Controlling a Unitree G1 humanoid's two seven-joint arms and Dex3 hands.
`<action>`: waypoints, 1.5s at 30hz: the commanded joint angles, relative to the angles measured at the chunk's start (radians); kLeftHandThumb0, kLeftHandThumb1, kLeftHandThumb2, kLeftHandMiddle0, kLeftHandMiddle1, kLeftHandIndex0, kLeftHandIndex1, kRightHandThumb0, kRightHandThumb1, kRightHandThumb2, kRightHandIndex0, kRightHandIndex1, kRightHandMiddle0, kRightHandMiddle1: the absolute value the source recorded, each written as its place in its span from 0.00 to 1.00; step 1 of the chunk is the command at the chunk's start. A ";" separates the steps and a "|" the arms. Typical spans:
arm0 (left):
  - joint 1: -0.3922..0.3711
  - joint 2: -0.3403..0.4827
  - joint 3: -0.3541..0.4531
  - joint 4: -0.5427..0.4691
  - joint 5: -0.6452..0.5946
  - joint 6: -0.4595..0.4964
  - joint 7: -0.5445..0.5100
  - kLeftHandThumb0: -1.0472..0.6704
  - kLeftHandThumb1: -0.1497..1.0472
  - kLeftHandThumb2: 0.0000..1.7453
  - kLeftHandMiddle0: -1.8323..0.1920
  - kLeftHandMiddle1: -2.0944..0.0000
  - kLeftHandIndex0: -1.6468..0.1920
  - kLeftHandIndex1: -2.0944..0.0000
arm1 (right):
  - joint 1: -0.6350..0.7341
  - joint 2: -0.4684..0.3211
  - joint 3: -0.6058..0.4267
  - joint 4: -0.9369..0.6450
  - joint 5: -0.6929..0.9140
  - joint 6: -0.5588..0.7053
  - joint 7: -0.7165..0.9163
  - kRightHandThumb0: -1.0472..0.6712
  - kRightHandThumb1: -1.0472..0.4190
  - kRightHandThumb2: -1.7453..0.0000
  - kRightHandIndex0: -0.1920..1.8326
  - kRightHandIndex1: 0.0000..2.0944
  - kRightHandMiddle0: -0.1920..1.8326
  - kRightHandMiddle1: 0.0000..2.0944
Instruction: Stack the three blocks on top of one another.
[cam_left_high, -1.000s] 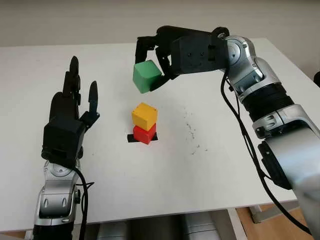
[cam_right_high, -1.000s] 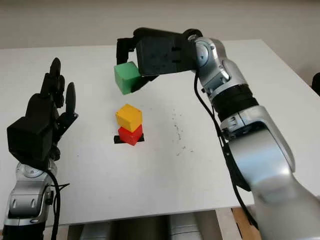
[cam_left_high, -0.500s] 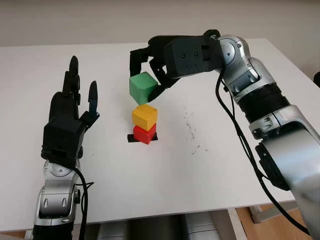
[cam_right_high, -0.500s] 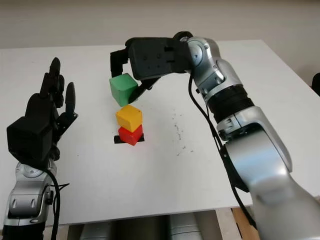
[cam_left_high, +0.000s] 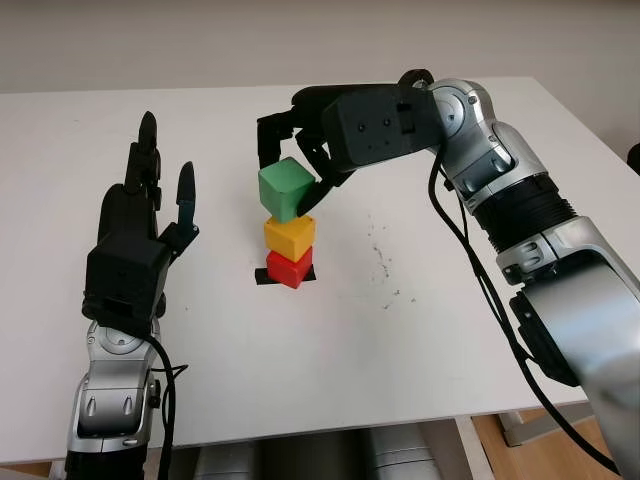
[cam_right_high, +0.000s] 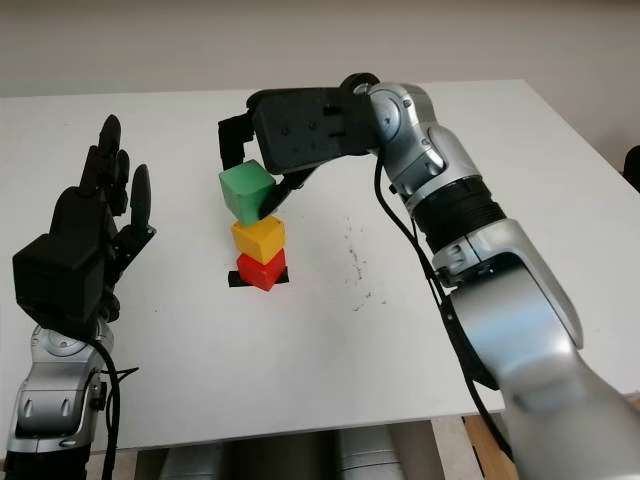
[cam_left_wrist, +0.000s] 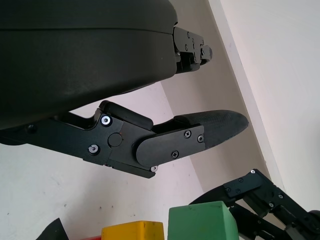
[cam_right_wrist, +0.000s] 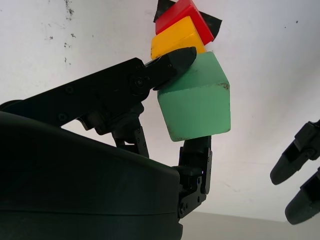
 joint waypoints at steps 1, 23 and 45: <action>0.012 -0.001 0.002 -0.023 0.001 -0.010 0.004 0.21 1.00 0.38 0.87 0.97 0.87 0.97 | 0.010 0.001 0.001 0.003 -0.006 0.006 -0.008 0.37 0.04 0.97 0.34 0.85 0.28 0.81; 0.010 -0.006 0.001 -0.024 -0.003 -0.007 0.006 0.21 1.00 0.38 0.87 0.97 0.87 0.97 | 0.031 0.022 0.005 0.029 0.000 0.009 -0.024 0.37 0.03 0.97 0.34 0.87 0.27 0.81; 0.008 -0.002 0.001 -0.021 -0.007 -0.007 -0.001 0.21 1.00 0.38 0.87 0.97 0.87 0.97 | 0.013 0.018 0.012 0.063 -0.018 -0.023 -0.019 0.36 0.02 0.97 0.31 0.92 0.26 0.81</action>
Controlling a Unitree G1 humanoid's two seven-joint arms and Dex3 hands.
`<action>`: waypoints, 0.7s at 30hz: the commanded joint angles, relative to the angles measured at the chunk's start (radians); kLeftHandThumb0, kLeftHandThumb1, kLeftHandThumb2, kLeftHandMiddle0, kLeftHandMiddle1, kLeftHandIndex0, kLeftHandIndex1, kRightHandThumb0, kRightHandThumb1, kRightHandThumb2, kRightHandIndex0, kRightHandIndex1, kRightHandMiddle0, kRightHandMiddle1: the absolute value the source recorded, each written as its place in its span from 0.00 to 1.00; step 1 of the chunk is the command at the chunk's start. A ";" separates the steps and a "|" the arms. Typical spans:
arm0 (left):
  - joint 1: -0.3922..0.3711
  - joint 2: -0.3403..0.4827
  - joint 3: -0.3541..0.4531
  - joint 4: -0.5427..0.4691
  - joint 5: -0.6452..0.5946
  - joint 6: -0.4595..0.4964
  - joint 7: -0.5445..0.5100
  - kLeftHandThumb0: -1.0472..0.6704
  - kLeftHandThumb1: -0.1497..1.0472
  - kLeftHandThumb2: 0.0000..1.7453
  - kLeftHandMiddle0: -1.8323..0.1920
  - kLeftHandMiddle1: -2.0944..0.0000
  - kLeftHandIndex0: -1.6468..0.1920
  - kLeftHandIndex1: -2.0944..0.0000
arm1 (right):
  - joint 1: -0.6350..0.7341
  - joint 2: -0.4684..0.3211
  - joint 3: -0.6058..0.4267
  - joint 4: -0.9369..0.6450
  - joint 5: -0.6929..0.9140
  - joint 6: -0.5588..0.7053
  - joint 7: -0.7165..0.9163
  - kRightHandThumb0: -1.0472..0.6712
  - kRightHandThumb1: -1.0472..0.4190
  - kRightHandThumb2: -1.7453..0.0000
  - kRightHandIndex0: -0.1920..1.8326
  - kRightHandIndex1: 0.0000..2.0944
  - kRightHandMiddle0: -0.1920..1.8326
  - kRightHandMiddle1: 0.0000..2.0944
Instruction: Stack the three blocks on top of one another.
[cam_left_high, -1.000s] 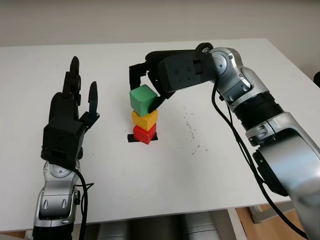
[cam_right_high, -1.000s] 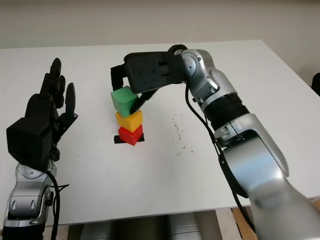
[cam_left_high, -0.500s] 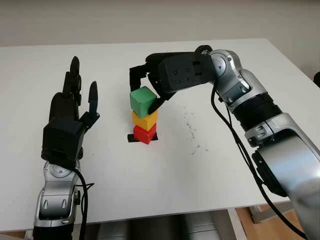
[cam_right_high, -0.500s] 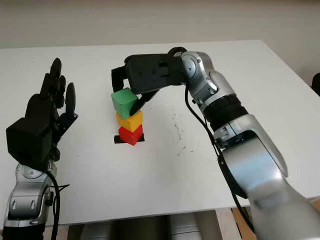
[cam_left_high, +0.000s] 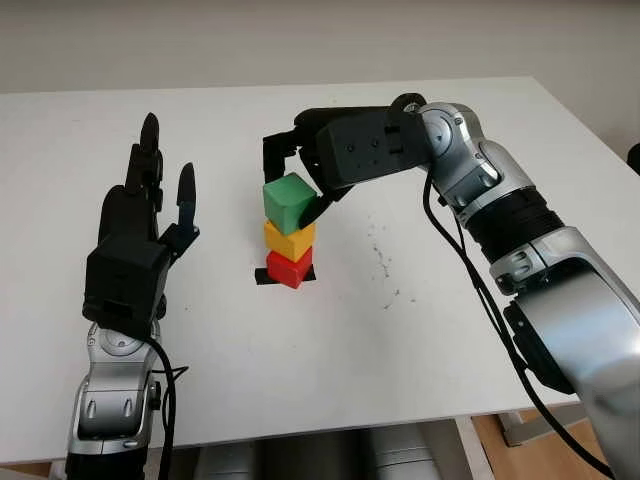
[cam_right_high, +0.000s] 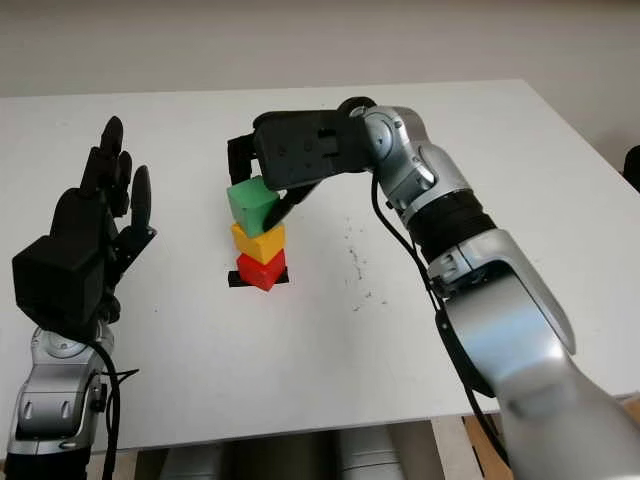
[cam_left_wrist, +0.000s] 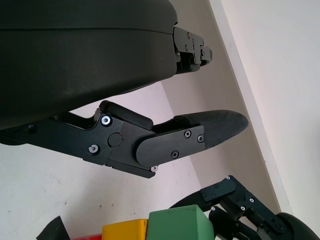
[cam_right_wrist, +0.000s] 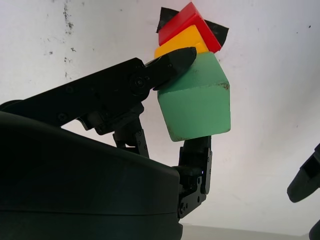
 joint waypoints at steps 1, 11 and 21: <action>0.001 0.000 0.003 -0.016 -0.004 -0.005 -0.001 0.21 1.00 0.38 0.87 0.97 0.87 0.97 | -0.015 0.000 0.001 0.015 0.008 -0.024 0.011 0.36 0.02 0.97 0.25 0.93 0.24 0.81; -0.002 0.000 0.002 -0.019 -0.009 0.001 -0.001 0.20 1.00 0.37 0.88 0.98 0.87 0.97 | -0.019 -0.004 0.004 0.034 0.002 -0.062 0.022 0.30 0.05 0.97 0.16 0.49 0.17 0.47; -0.007 -0.002 -0.001 -0.017 -0.004 0.002 0.003 0.20 1.00 0.38 0.88 0.98 0.88 0.97 | -0.046 -0.012 -0.026 0.038 0.046 -0.065 0.061 0.14 0.07 0.97 0.05 0.03 0.04 0.08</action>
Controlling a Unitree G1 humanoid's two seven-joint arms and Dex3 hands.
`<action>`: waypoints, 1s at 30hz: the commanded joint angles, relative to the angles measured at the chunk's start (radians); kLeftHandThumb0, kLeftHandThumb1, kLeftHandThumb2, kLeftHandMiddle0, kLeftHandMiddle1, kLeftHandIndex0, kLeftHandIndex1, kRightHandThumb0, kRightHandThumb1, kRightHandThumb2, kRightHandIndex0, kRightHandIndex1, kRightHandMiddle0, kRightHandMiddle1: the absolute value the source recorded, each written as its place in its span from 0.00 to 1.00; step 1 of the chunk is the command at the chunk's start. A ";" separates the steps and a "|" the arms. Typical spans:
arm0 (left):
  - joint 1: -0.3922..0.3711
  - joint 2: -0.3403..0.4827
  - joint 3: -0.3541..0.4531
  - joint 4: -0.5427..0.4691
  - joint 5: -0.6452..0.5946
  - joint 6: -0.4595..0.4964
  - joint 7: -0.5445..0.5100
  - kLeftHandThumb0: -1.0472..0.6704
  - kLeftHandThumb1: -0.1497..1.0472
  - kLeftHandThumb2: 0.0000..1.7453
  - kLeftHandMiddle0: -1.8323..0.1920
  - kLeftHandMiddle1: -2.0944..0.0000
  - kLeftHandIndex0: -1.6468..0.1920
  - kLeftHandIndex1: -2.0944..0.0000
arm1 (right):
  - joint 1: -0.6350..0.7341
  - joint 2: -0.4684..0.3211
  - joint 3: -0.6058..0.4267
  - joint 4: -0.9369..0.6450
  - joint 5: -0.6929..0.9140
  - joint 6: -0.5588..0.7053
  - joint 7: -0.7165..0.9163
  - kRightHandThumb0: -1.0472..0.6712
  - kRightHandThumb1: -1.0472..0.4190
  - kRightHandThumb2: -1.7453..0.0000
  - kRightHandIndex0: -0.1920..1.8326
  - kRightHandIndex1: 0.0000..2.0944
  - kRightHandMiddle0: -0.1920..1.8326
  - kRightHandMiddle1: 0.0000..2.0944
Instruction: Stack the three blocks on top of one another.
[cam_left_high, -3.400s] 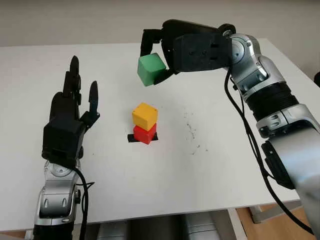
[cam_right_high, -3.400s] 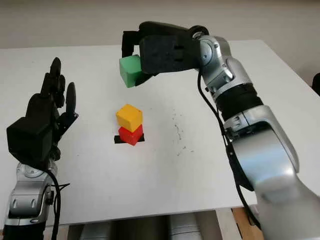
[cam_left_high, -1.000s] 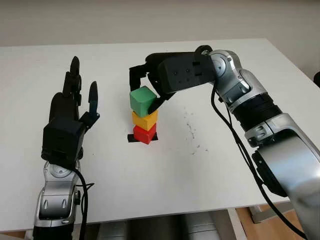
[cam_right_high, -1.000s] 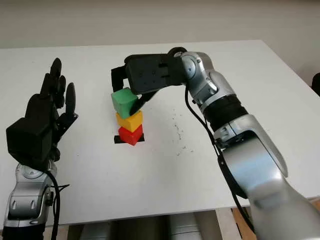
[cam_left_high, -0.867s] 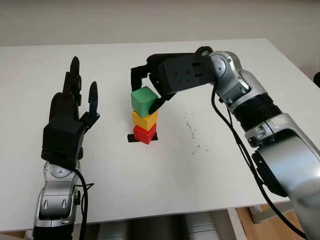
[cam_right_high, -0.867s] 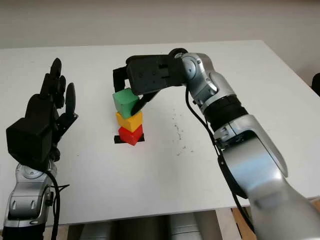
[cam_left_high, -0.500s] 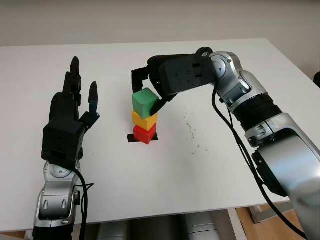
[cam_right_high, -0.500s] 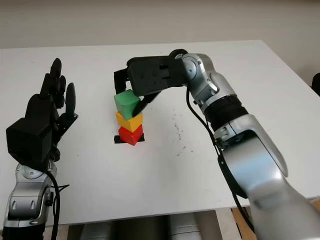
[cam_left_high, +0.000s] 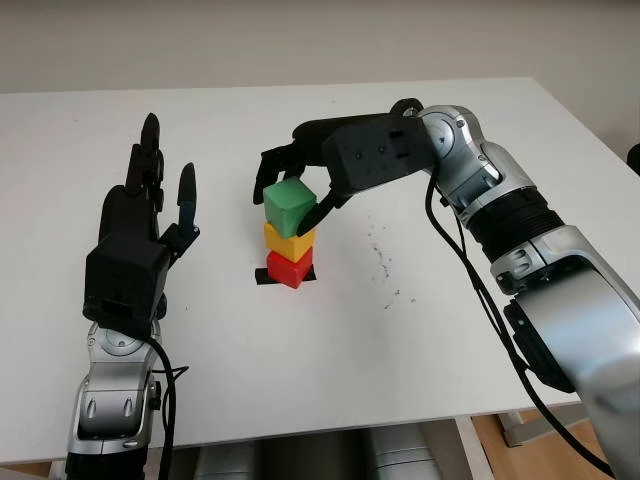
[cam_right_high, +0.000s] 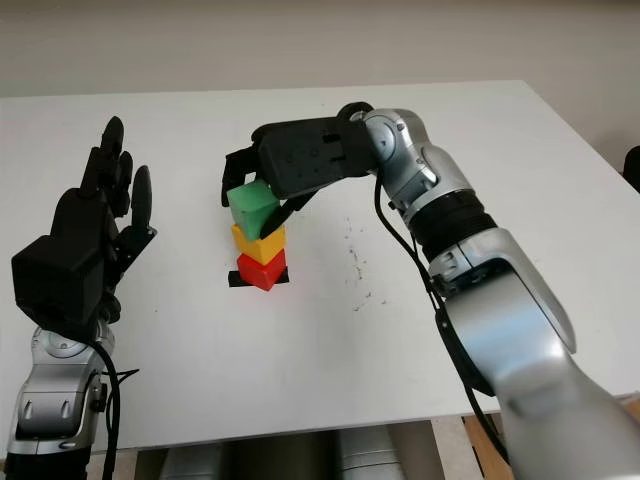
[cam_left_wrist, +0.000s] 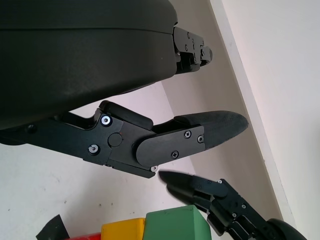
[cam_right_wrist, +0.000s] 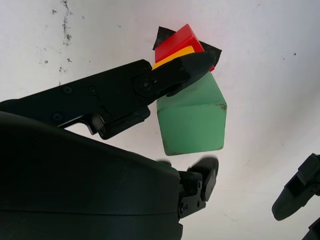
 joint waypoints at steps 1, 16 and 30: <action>-0.006 -0.002 0.000 -0.017 0.001 0.001 0.003 0.20 1.00 0.38 0.88 0.98 0.88 0.97 | -0.042 -0.010 -0.027 -0.012 0.014 0.016 -0.011 0.12 0.06 0.97 0.04 0.02 0.03 0.06; 0.017 -0.007 -0.002 -0.022 0.004 -0.007 0.006 0.22 1.00 0.39 0.88 0.98 0.88 0.97 | -0.059 -0.079 -0.170 -0.087 0.141 0.132 -0.001 0.10 0.07 0.96 0.00 0.00 0.00 0.00; 0.024 -0.026 0.010 0.035 -0.028 -0.050 0.017 0.20 1.00 0.38 0.90 0.98 0.89 0.98 | 0.420 -0.029 -0.405 -0.357 0.405 0.348 -0.257 0.07 0.00 0.61 0.00 0.00 0.00 0.00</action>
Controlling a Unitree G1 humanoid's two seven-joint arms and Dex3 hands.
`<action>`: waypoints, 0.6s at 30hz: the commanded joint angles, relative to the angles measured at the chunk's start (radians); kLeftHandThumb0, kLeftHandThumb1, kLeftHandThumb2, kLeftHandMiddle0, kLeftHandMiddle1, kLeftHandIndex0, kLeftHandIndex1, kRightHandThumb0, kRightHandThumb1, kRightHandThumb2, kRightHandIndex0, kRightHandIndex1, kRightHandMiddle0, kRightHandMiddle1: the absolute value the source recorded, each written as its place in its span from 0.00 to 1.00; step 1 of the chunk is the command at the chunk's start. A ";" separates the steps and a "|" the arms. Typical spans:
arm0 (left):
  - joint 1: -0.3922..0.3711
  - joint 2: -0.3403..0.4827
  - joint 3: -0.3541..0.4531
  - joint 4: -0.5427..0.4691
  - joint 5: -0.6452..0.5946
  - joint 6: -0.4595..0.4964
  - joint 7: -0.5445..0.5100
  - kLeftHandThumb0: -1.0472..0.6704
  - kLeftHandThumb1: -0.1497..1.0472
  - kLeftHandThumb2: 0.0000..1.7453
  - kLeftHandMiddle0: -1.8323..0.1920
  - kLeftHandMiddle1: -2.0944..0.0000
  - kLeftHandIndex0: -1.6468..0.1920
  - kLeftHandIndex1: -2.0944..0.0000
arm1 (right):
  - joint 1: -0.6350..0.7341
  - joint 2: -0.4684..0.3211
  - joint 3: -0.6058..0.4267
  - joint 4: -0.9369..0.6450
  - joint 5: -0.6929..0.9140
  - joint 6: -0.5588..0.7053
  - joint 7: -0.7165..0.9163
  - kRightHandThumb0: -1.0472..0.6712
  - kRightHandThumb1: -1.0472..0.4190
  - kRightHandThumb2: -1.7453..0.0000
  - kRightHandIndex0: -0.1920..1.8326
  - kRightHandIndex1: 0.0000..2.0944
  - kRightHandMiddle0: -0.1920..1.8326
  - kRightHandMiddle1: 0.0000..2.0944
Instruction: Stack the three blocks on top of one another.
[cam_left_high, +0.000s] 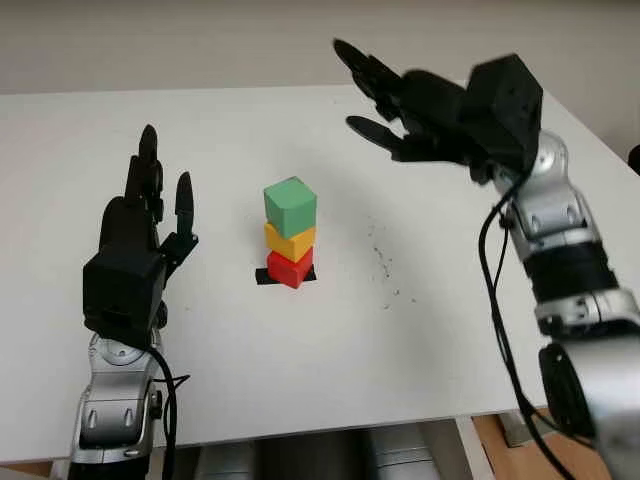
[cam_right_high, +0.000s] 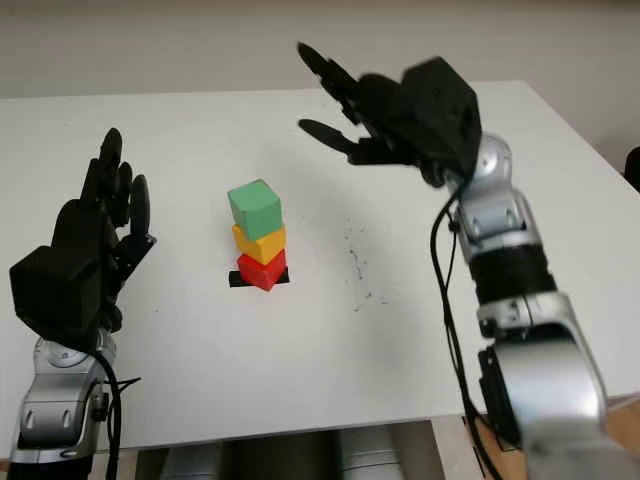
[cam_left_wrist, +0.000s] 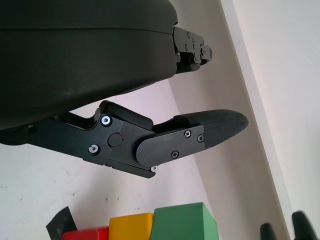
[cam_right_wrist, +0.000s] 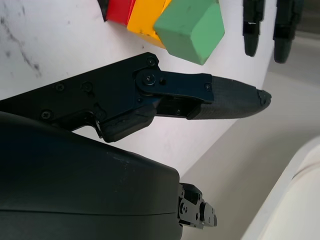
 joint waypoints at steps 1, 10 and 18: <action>-0.012 -0.002 0.006 0.009 -0.005 -0.017 0.008 0.20 1.00 0.38 0.89 0.98 0.89 0.98 | 0.038 0.021 -0.026 -0.052 0.027 0.025 -0.035 0.06 0.00 0.60 0.00 0.00 0.00 0.00; -0.033 0.002 0.016 0.042 -0.011 -0.042 0.023 0.21 1.00 0.39 0.89 0.97 0.88 0.97 | 0.184 0.119 -0.070 -0.082 0.103 -0.015 -0.156 0.06 0.00 0.59 0.00 0.00 0.00 0.00; -0.040 -0.004 0.001 0.049 0.000 -0.033 0.022 0.19 1.00 0.39 0.89 0.98 0.89 0.98 | 0.225 0.196 -0.095 -0.086 0.122 -0.073 -0.272 0.06 0.00 0.58 0.00 0.00 0.00 0.00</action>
